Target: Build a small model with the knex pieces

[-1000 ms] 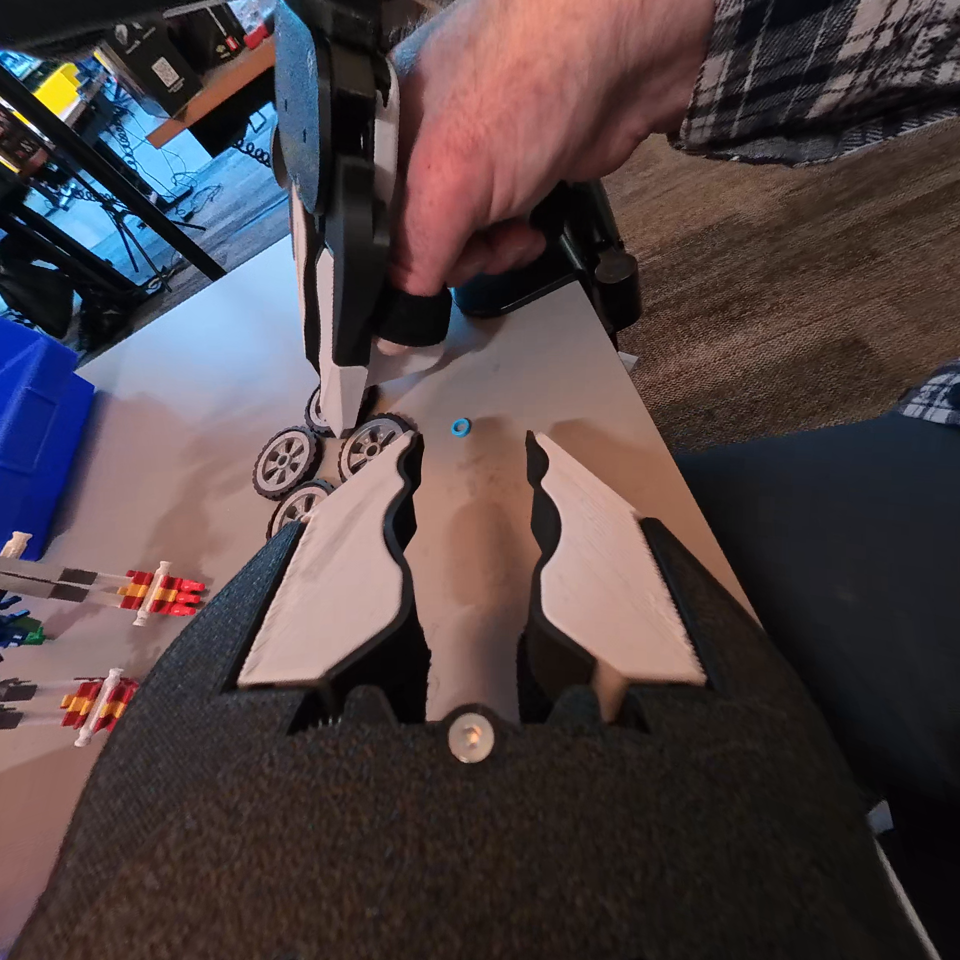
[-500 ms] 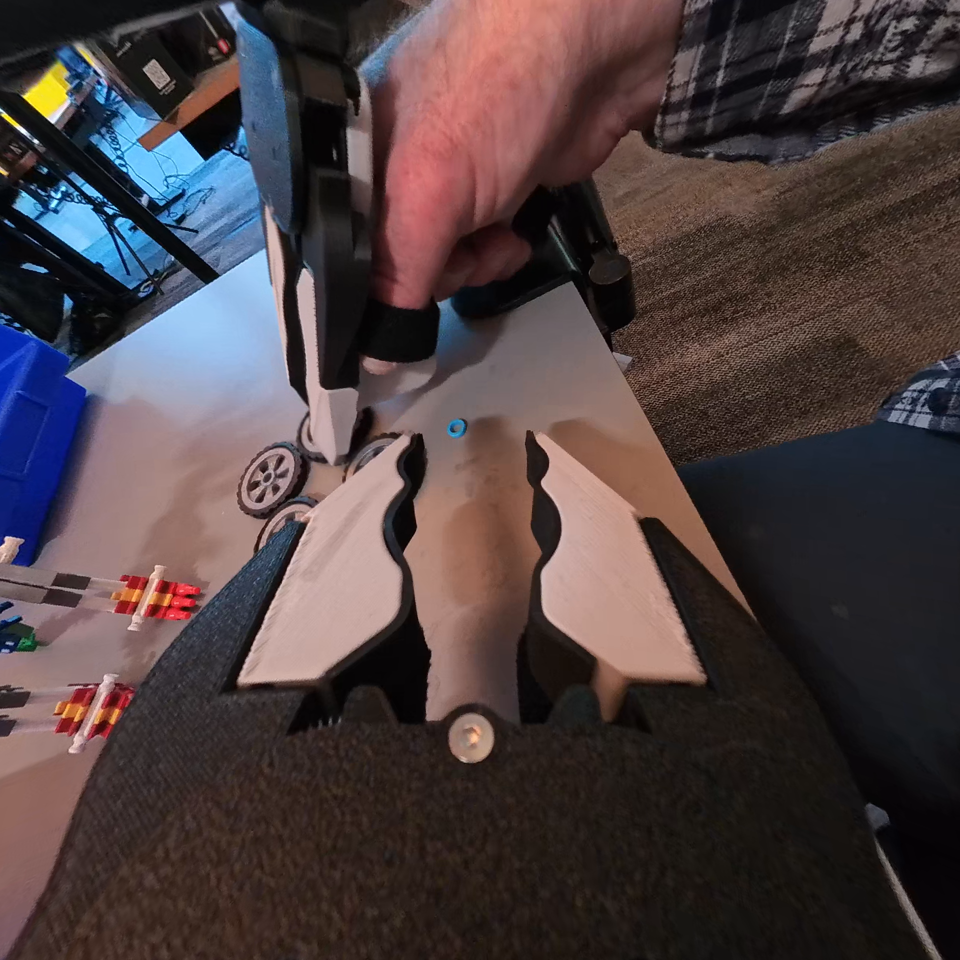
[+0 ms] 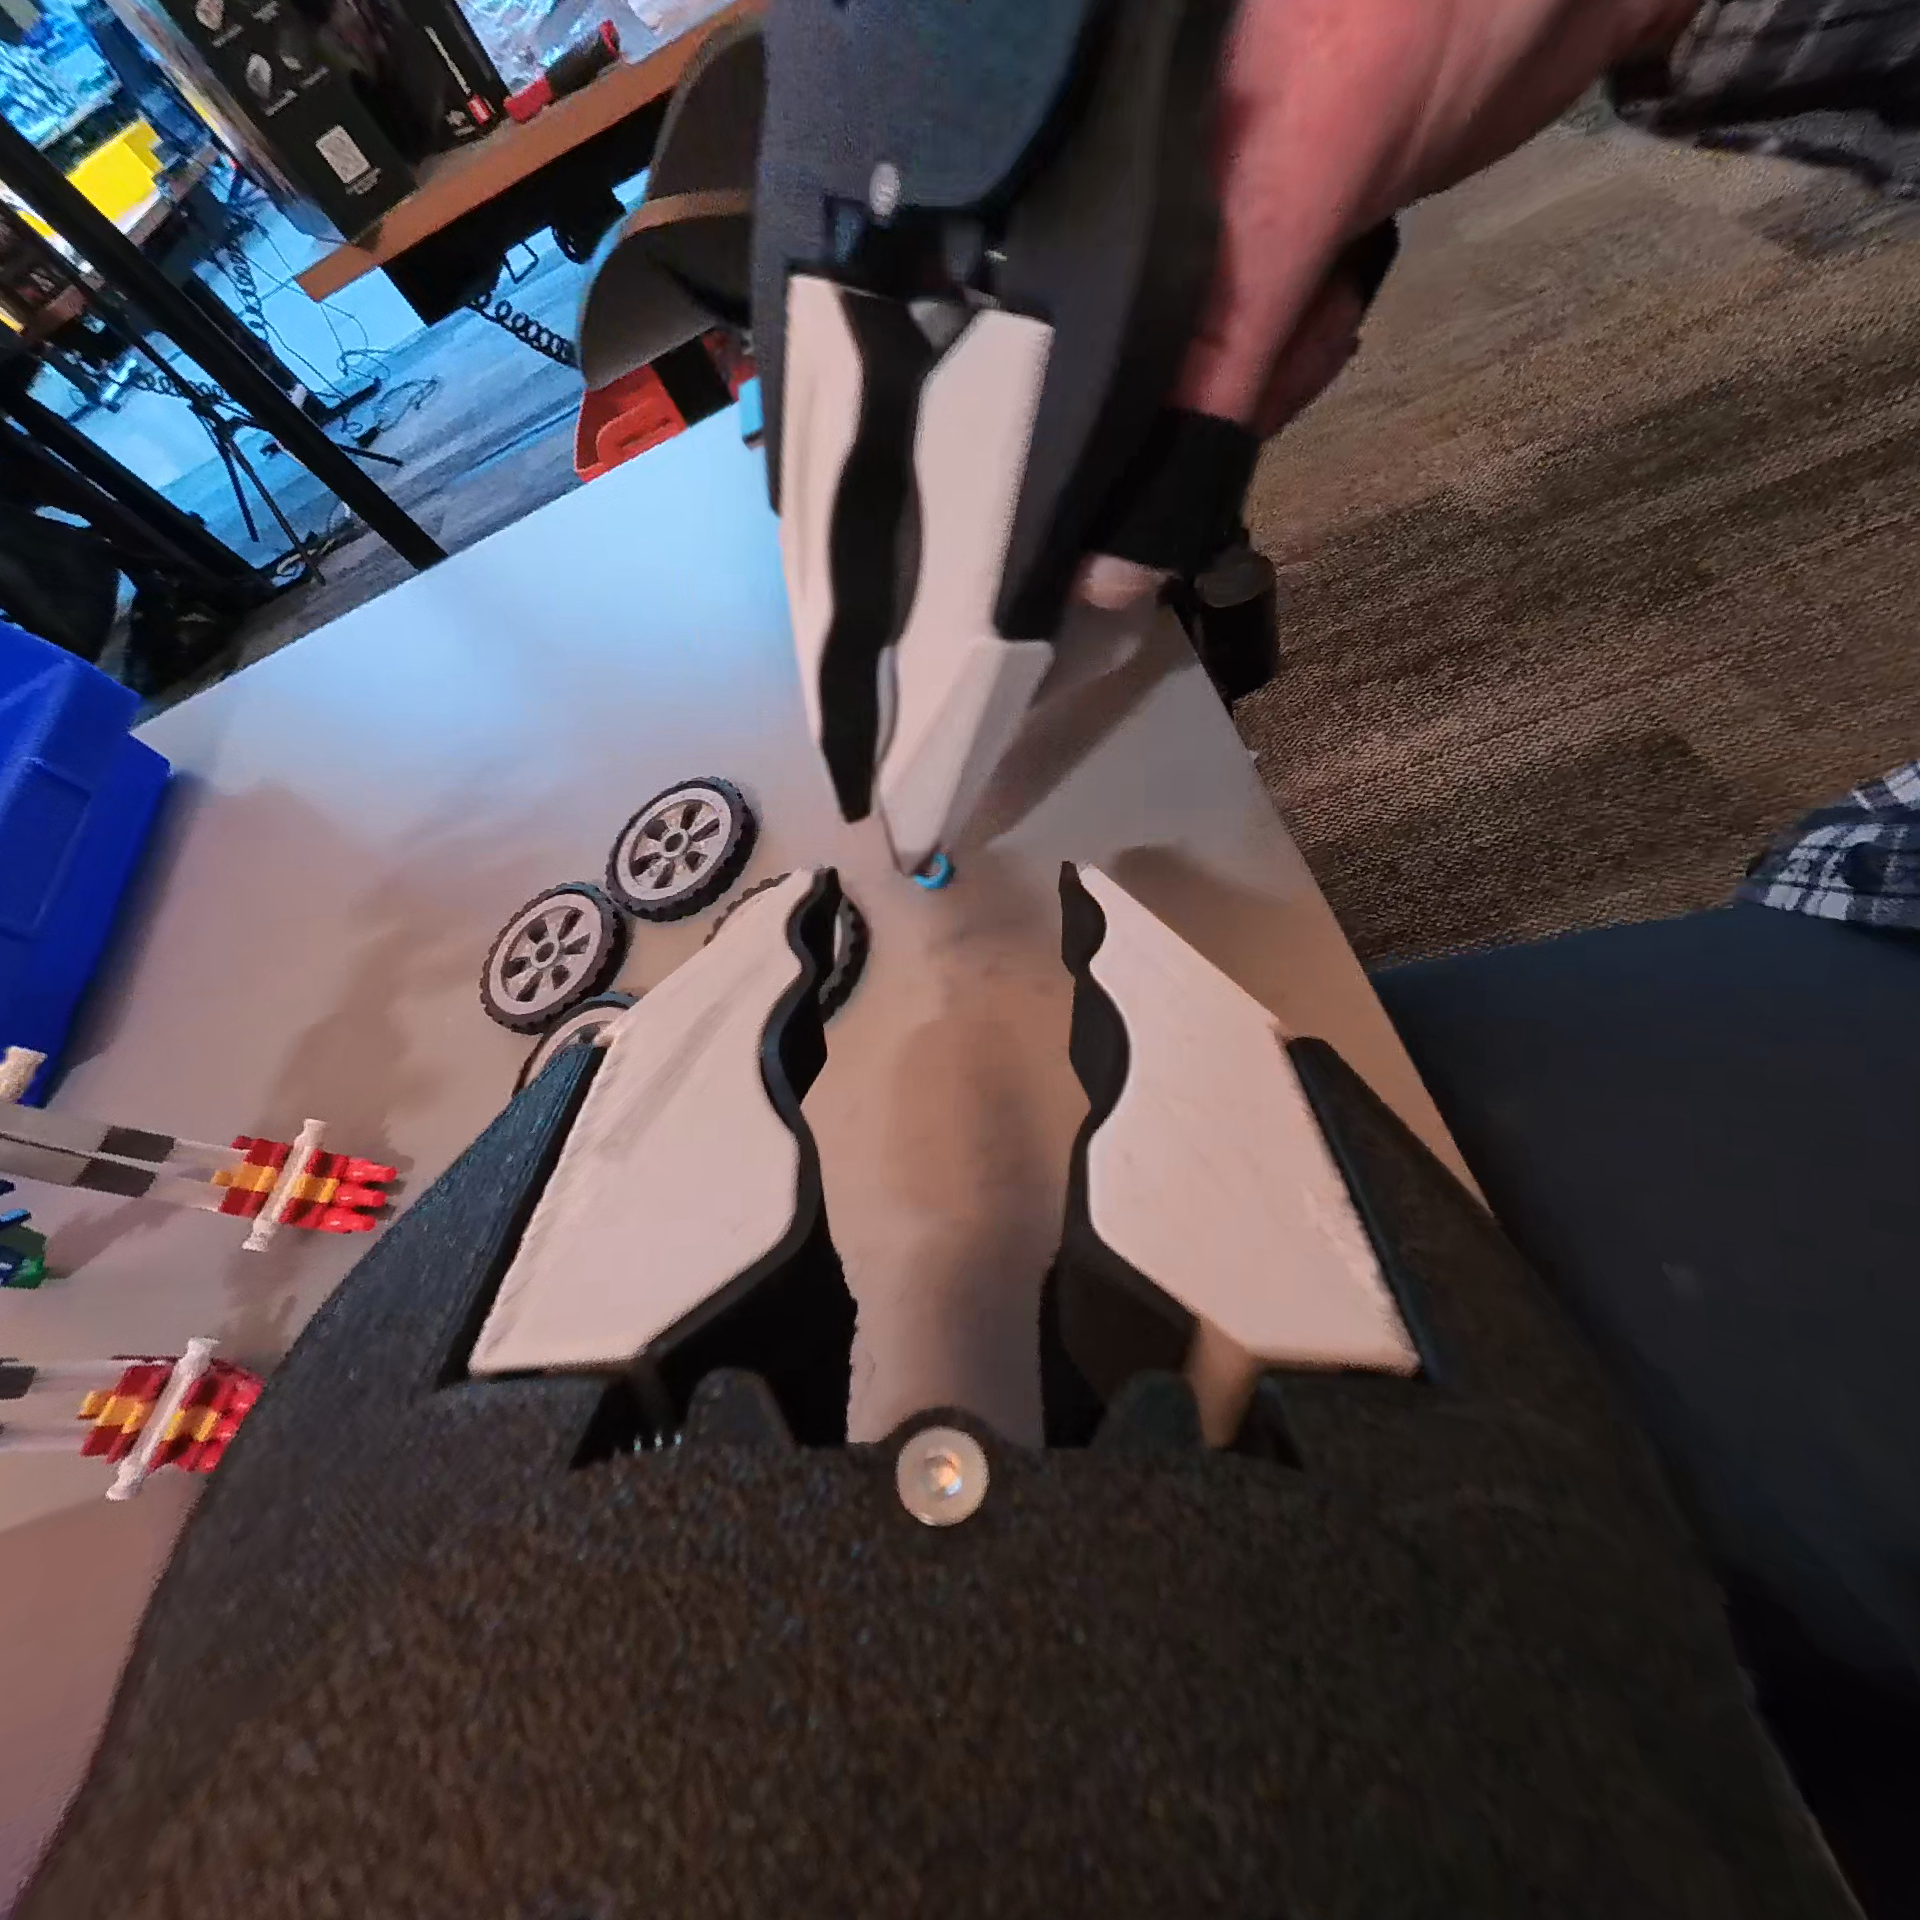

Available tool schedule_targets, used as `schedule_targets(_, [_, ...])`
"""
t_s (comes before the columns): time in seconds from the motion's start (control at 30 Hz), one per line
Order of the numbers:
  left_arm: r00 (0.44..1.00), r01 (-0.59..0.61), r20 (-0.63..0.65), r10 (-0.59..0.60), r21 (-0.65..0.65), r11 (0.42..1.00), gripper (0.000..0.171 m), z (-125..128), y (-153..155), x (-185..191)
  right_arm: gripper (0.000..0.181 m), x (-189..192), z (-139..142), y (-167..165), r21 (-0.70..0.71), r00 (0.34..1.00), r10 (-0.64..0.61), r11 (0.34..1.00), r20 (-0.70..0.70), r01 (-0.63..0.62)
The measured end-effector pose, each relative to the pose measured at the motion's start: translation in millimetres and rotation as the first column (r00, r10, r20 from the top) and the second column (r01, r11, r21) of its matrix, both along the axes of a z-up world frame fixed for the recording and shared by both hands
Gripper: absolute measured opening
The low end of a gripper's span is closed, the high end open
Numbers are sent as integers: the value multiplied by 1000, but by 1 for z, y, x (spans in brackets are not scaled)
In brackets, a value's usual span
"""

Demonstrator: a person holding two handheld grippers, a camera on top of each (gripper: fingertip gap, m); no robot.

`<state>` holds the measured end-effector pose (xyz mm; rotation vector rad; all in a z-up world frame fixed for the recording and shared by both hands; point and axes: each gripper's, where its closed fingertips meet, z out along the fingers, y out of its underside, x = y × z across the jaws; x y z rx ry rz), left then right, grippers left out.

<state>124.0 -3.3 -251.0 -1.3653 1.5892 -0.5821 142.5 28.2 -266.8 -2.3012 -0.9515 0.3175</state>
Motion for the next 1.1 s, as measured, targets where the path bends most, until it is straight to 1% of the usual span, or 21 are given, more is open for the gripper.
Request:
schedule_targets(0.1, [1000, -4, 4, 4, -38, 999, 46, 1, 2, 1, 21, 2, -12, -9, -8, 998, 23, 1000, 65, -23])
schedule_targets(0.17, [1000, 4, 12, -4, -48, 999, 46, 2, 1, 2, 18, 3, -14, -8, 21, 997, 19, 1000, 80, -21])
schedule_targets(0.27, [1000, 6, 4, -6, -42, 999, 47, 1, 1, 2, 3, 8, -14, -3, 59, 995, -11, 998, 95, 6])
schedule_targets(0.37, [1000, 4, 3, -4, -37, 999, 47, 2, 1, 2, 1, 8, -14, -2, 77, 995, -11, 997, 97, 3])
schedule_targets(0.4, [1000, -2, 4, 2, -39, 999, 47, 2, 1, 1, 1, 8, -14, -2, 76, 996, -10, 997, 94, 3])
schedule_targets(0.47, [1000, -2, 16, 3, -41, 999, 47, 4, 2, 0, 10, 7, -10, -1, 77, 998, -18, 997, 59, 13])
schedule_targets(0.53, [999, -5, 31, 6, -51, 999, 47, 7, 2, -1, 14, 5, -7, 1, 75, 999, -15, 997, 34, 13])
schedule_targets(0.63, [999, -7, 42, 10, -75, 997, 47, 9, 4, -1, 13, 4, -13, 2, 75, 996, 7, 997, 86, -13])
schedule_targets(0.73, [999, 2, 40, 1, -77, 997, 47, 9, 2, -1, 9, -1, -14, 4, 76, 997, 11, 997, 72, -16])
schedule_targets(0.87, [999, 12, 36, -10, -71, 997, 47, 9, 1, -1, 8, 2, -14, 1, 85, 996, 18, 996, 83, -25])
schedule_targets(0.97, [999, 10, 43, -7, -71, 997, 47, 10, 1, -1, 8, 6, -13, -1, 82, 998, -2, 997, 59, -3])
schedule_targets(1.03, [999, 3, 48, -1, -51, 999, 47, 12, 1, -3, 8, 8, -8, 0, 96, 999, -15, 995, 44, 11])
schedule_targets(1.1, [999, -9, 39, 10, -15, 1000, 47, 11, 1, -8, 8, 4, 4, 2, 110, 1000, -10, 994, 8, 9])
